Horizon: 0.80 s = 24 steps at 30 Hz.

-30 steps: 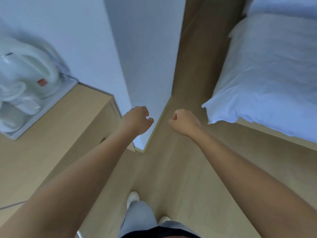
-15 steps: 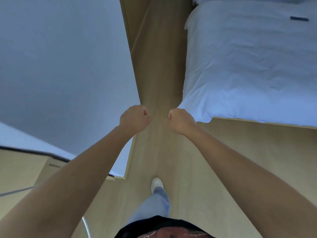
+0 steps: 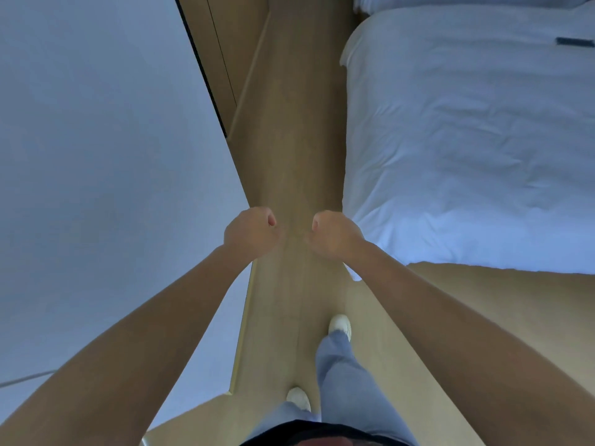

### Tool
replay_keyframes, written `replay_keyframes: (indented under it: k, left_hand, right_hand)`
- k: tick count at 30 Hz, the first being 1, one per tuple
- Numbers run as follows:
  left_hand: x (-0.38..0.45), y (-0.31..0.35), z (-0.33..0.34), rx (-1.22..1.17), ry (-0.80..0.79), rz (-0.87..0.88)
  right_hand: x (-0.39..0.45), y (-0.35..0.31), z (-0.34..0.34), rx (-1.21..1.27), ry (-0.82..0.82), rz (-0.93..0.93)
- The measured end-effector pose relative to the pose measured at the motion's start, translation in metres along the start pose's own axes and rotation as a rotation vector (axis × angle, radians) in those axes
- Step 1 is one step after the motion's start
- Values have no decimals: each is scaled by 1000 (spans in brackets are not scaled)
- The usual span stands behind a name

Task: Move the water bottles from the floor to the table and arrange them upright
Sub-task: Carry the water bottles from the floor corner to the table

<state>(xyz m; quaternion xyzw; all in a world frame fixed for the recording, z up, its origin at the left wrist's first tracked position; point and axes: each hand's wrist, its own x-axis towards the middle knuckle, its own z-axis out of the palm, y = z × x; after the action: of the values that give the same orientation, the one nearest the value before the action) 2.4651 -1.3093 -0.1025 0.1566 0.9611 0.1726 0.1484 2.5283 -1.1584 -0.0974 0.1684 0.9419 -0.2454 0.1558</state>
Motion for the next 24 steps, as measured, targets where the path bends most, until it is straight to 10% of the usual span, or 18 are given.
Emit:
replay_keyframes:
  k: [24]
  left_hand:
    - [332, 55, -42, -75, -20, -329]
  right_hand:
    - [343, 16, -153, -148, -193, -238]
